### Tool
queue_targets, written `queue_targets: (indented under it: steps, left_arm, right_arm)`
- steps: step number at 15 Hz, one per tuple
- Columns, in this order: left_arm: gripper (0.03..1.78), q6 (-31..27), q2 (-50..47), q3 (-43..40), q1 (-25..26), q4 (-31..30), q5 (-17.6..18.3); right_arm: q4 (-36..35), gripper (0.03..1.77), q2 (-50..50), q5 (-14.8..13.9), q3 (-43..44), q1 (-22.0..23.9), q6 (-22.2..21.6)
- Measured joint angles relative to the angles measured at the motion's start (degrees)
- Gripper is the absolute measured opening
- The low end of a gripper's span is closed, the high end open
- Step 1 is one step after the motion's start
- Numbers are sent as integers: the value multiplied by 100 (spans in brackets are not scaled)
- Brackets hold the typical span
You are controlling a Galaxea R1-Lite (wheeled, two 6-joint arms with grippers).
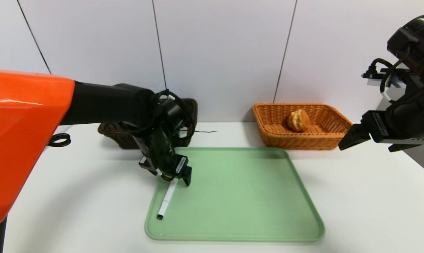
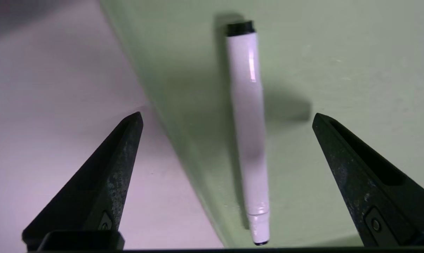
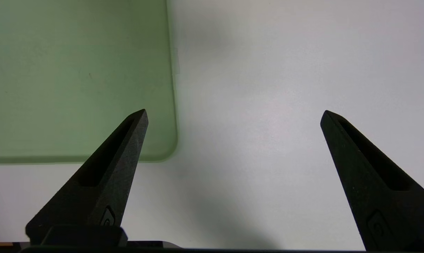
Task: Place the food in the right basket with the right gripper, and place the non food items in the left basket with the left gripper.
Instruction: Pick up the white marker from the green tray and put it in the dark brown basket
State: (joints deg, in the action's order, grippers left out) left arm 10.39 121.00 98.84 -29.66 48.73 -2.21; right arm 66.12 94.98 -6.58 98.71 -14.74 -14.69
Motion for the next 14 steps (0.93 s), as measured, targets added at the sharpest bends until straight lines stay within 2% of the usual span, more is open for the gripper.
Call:
queue_targets:
  steps: [7,14]
  left_arm:
    - [170,-2,-121,16,85,193,-121]
    - [170,66,-708,234,-300,278,-110]
  right_arm:
    - [-5,170,4,2,44,-89,0]
    - [2,170,-16,2,20,-89,-7]
